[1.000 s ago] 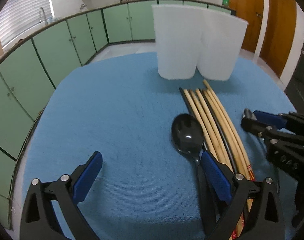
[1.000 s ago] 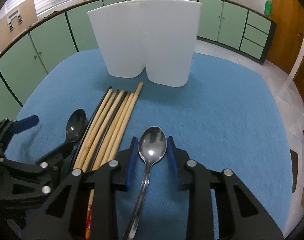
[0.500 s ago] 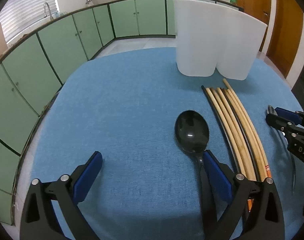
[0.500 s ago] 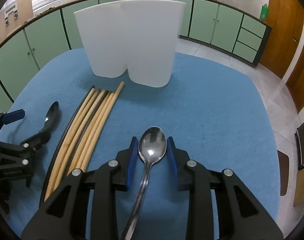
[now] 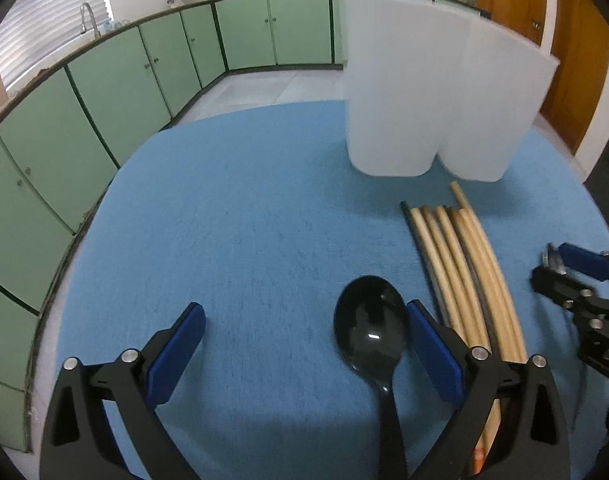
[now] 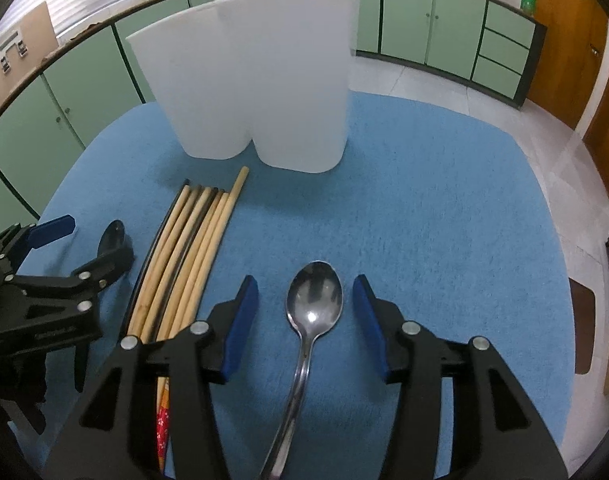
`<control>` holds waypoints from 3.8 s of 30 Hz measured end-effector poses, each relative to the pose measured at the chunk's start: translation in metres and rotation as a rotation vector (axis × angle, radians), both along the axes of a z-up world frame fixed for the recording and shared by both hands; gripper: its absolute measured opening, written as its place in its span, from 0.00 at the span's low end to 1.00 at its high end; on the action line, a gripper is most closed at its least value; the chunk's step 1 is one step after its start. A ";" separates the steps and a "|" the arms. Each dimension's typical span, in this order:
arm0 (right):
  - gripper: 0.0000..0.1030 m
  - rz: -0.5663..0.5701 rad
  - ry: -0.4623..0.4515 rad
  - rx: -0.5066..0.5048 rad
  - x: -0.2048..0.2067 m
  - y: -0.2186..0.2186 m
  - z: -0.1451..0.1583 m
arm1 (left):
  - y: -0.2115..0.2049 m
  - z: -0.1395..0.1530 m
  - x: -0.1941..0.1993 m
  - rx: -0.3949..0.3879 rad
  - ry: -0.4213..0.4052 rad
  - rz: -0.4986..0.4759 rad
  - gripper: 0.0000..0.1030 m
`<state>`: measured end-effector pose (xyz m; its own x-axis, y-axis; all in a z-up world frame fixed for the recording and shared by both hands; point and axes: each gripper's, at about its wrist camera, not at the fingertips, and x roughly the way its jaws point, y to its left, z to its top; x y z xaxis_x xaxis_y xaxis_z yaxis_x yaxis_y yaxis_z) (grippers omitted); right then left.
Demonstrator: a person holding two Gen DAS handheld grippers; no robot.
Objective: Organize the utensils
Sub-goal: 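Grasp the silver spoon with the right tool while the left tool grasps the black spoon, then lift both spoons into the white utensil holder while opening both tools, then move both tools back down toward the chopstick bundle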
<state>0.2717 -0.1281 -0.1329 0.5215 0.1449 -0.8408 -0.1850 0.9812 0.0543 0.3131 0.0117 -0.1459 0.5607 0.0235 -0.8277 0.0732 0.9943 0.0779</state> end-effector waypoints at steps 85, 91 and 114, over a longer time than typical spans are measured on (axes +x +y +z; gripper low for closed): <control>0.89 -0.045 -0.297 0.155 -0.082 -0.037 0.073 | -0.003 0.086 -0.067 -0.192 -0.288 -0.084 0.70; 0.90 -0.031 -0.154 0.100 -0.134 -0.019 0.019 | 0.000 0.035 -0.116 -0.154 -0.158 -0.062 0.72; 0.89 0.017 -0.068 -0.039 -0.160 0.019 -0.021 | 0.028 0.004 -0.163 -0.110 -0.054 -0.033 0.75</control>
<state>0.1113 -0.1092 -0.1538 0.5754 0.1218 -0.8088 -0.2032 0.9791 0.0029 0.1501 0.0395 -0.1419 0.6033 -0.0852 -0.7930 0.1051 0.9941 -0.0268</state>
